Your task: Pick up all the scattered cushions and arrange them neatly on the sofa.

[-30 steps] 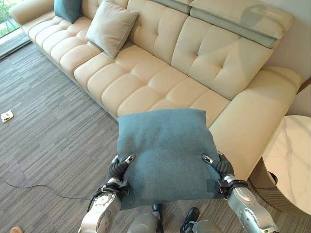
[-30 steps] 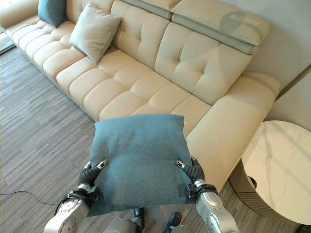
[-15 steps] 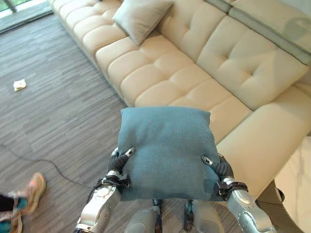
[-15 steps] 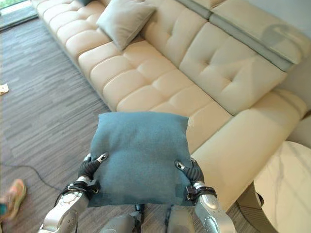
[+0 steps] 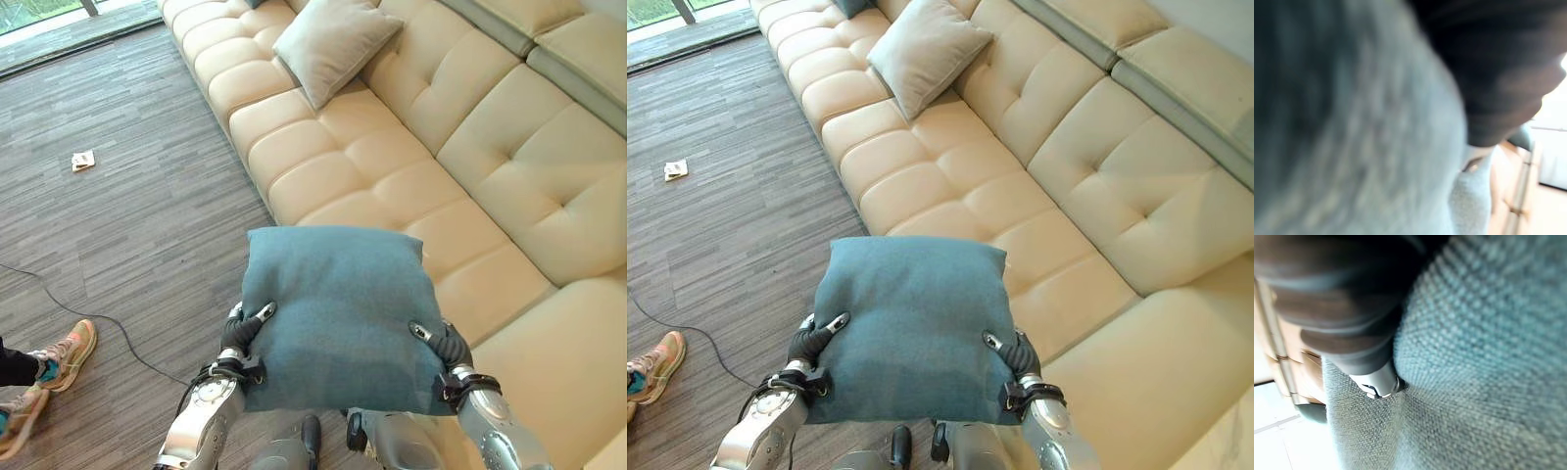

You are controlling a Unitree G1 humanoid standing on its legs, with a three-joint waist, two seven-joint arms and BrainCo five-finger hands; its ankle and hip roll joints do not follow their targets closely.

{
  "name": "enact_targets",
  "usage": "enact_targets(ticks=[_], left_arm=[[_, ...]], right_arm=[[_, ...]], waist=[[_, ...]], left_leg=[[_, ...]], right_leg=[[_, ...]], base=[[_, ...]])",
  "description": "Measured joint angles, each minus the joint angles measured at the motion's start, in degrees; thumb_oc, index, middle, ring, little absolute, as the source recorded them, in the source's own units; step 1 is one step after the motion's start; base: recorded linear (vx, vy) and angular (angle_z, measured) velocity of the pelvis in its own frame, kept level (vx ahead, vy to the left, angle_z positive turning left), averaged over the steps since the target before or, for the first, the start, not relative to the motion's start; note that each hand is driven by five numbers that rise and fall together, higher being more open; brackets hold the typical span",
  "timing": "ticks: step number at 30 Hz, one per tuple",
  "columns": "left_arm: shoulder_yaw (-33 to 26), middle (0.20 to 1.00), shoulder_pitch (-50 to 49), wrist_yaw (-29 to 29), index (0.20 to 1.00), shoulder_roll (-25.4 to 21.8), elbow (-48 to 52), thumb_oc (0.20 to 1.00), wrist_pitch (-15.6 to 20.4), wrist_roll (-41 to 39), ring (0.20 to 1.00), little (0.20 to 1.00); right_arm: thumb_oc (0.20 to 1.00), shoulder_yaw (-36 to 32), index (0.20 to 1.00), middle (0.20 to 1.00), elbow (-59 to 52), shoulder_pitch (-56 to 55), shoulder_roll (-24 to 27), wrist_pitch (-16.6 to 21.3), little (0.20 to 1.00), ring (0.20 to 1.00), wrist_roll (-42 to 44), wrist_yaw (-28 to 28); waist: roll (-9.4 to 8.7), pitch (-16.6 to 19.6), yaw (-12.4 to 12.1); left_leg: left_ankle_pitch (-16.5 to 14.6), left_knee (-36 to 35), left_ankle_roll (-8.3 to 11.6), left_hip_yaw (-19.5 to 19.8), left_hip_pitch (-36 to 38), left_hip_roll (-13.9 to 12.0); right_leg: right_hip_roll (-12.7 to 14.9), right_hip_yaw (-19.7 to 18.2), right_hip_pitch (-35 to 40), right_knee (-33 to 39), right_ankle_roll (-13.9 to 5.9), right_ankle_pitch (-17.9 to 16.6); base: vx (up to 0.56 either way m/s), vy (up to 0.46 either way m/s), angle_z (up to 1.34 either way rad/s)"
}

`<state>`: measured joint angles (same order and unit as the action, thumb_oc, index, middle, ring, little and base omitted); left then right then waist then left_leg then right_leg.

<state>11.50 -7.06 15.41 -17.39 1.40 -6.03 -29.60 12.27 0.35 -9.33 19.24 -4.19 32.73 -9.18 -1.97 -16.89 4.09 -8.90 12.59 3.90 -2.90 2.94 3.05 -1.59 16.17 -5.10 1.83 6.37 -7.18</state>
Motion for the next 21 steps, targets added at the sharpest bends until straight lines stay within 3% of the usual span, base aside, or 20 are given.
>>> enact_targets(ticks=[2,4,5,6,7,8,10,12,14,15,16,17,18,19,20,21], left_arm=[[-0.37,0.2,-0.55,-0.16,0.2,0.36,0.44,0.2,0.19,-0.04,0.2,0.2],[-0.59,0.2,-0.71,-0.2,0.2,0.45,0.67,0.2,0.39,-0.25,0.2,0.2],[-0.49,0.2,-0.07,-0.17,0.2,0.55,0.68,0.2,0.43,-0.28,0.2,0.2],[-0.52,0.2,0.55,-0.04,0.2,0.88,0.66,0.2,0.46,-0.27,0.2,0.2],[-0.58,0.2,0.43,0.07,0.2,0.78,0.59,0.2,0.38,-0.28,0.2,0.2],[-0.57,0.2,-0.45,0.31,0.2,0.49,0.51,0.2,0.28,-0.27,0.2,0.2],[-0.97,0.2,-2.01,0.35,0.2,0.9,0.15,0.2,0.3,-0.27,0.2,0.2],[-0.89,0.2,-2.11,0.36,0.2,1.46,-0.25,0.2,0.18,-0.25,0.2,0.2],[-0.52,0.2,-2.23,0.36,0.2,1.45,-0.23,0.2,0.16,-0.24,0.2,0.2],[-0.31,0.2,-1.55,0.36,0.2,1.86,-0.19,0.2,0.13,-0.23,0.2,0.2],[-0.43,0.2,-1.13,0.5,0.2,1.51,-0.12,0.2,0.13,-0.23,0.2,0.2],[0.02,0.2,-1.22,0.75,0.2,1.16,-0.09,0.2,0.1,-0.24,0.2,0.2],[-0.62,0.2,-1.55,1.09,0.2,1.06,-0.14,0.2,0.09,-0.24,0.2,0.2],[-0.46,0.2,-1.42,1.12,0.2,0.62,0.01,0.2,0.15,-0.23,0.2,0.2],[-0.24,0.2,-1.39,0.97,0.2,0.46,0.32,0.2,0.28,-0.21,0.2,0.2],[-0.54,0.2,-1.52,0.85,0.2,-0.87,0.63,0.2,0.69,-0.22,0.2,0.2]], right_arm=[[0.2,-0.04,0.2,0.2,-1.21,0.2,0.72,0.13,0.2,0.2,0.0,0.04],[0.2,0.16,0.2,0.2,-2.0,0.92,1.35,0.17,0.2,0.2,0.0,0.22],[0.2,-0.04,0.2,0.2,-2.12,1.1,1.04,0.22,0.2,0.2,0.0,0.21],[0.2,-0.46,0.2,0.2,-1.7,1.22,0.41,0.13,0.2,0.2,-0.01,0.02],[0.2,-0.46,0.2,0.2,-1.44,1.21,0.19,0.1,0.2,0.2,-0.02,-0.02],[0.2,0.17,0.2,0.2,-1.22,0.44,0.29,0.02,0.2,0.2,-0.1,-0.08],[0.2,0.77,0.2,0.2,-0.42,0.74,0.71,-0.01,0.2,0.2,-0.25,-0.01],[0.2,1.11,0.2,0.2,0.54,0.72,1.39,-0.23,0.2,0.2,-0.64,-0.04],[0.2,1.1,0.2,0.2,0.94,0.62,2.03,-0.22,0.2,0.2,-1.17,-0.02],[0.2,0.33,0.2,0.2,1.05,0.54,2.01,-0.24,0.2,0.2,-1.36,-0.08],[0.2,0.44,0.2,0.2,0.98,0.77,1.81,-0.23,0.2,0.2,-1.37,-0.04],[0.2,0.54,0.2,0.2,0.89,0.76,1.24,-0.4,0.2,0.2,-1.49,0.04],[0.2,0.25,0.2,0.2,0.17,0.14,-0.75,-1.04,0.2,0.2,-1.87,0.08],[0.2,-0.4,0.2,0.2,-1.57,-1.97,-1.59,-1.05,0.2,0.2,-1.97,0.04],[0.2,-0.5,0.2,0.2,-3.07,-3.41,-2.03,-1.08,0.2,0.2,-2.41,0.07],[0.2,-0.62,0.2,0.2,-3.48,-2.75,-2.75,-1.12,0.2,0.2,-2.64,0.21]], waist=[[-0.24,0.38,-0.53],[0.69,0.95,-1.09],[0.66,0.96,-1.05],[0.59,0.92,-1.42],[0.61,0.91,-1.4],[0.25,1.15,-0.59],[-0.2,1.19,-1.31],[0.03,1.25,-0.57],[0.58,1.54,0.06],[1.28,1.91,0.94],[0.54,1.96,0.35],[0.62,1.91,0.09],[1.47,1.92,-0.2],[2.23,2.34,1.16],[3.19,2.92,1.94],[3.48,3.1,1.38]], left_leg=[[-0.77,11.08,1.16,-2.41,-4.1,-0.81],[-1.68,20.99,2.71,-1.75,-8.47,-1.81],[-2.17,21.56,1.83,-1.94,-10.3,-2.4],[-2.85,15.8,0.07,-2.63,-13.81,-4.16],[-2.59,13.11,-0.25,-2.58,-14.87,-4.64],[-0.81,4.64,-0.73,3.7,-16.71,-3.39],[4.71,-11.91,-0.25,12.7,-15.09,-2.9],[8.53,-17.57,0.1,17.76,-15.72,-3.11],[8.93,-15.93,-0.17,16.95,-14.62,-4.03],[11.28,-16.83,0.53,16.31,-12.31,-4.44],[12.51,-15.79,-0.35,15.14,-11.16,-2.25],[14.65,-13.81,-2.8,14.82,-9.27,0.05],[14.85,-13.9,-5.06,13.93,-5.91,1.54],[13.97,-14.35,-6.88,11.56,-4.26,2.52],[13.26,-15.15,-8.21,8.81,-3.56,2.81],[13.53,-15.87,-9.62,3.16,-3.3,2.7]], right_leg=[[-0.14,-1.51,2.44,1.02,1.17,0.83],[-1.01,-2.67,4.28,1.57,2.27,1.65],[-1.05,-3.78,4.89,1.89,2.84,2.59],[-1.08,-5.3,5.63,2.05,2.72,3.31],[-1.08,-5.04,6.32,2.15,2.48,3.3],[-0.86,-7.97,8.66,2.72,-0.79,5.66],[-0.66,-11.67,10.1,2.74,-1.03,5.17],[-0.98,-14.16,12.34,2.75,-2.25,6.63],[-0.92,-17.03,14.43,2.75,-2.85,7.81],[-0.45,-19.03,14.62,2.33,-4.78,9.49],[2.16,-21.28,14.11,0.87,-7.2,11.06],[4.33,-22.72,14.93,-0.68,-8.59,11.76],[5.64,-26.36,15.38,-3.23,-9.47,12.12],[7.06,-27.2,14.39,-6.37,-10.5,12.77],[7.44,-27.5,11.79,-9.73,-10.86,12.82],[7.98,-28.87,6.77,-16.16,-13.58,14.08]], base=[[0.12,-0.082,-0.13],[0.2,-0.112,-0.36],[0.16,-0.075,-0.51],[0.27,-0.009,-0.4],[0.34,0.027,-0.61],[0.42,0.038,-0.84],[0.24,0.061,-1.03],[0.2,0.105,-0.86],[0.25,0.175,-0.85],[0.37,0.308,-0.94],[0.48,0.451,-1.37],[0.54,0.58,-1.95],[0.49,0.657,-1.78],[0.33,0.548,-1.63],[0.22,0.499,-1.89],[0.09,0.33,-1.62]])
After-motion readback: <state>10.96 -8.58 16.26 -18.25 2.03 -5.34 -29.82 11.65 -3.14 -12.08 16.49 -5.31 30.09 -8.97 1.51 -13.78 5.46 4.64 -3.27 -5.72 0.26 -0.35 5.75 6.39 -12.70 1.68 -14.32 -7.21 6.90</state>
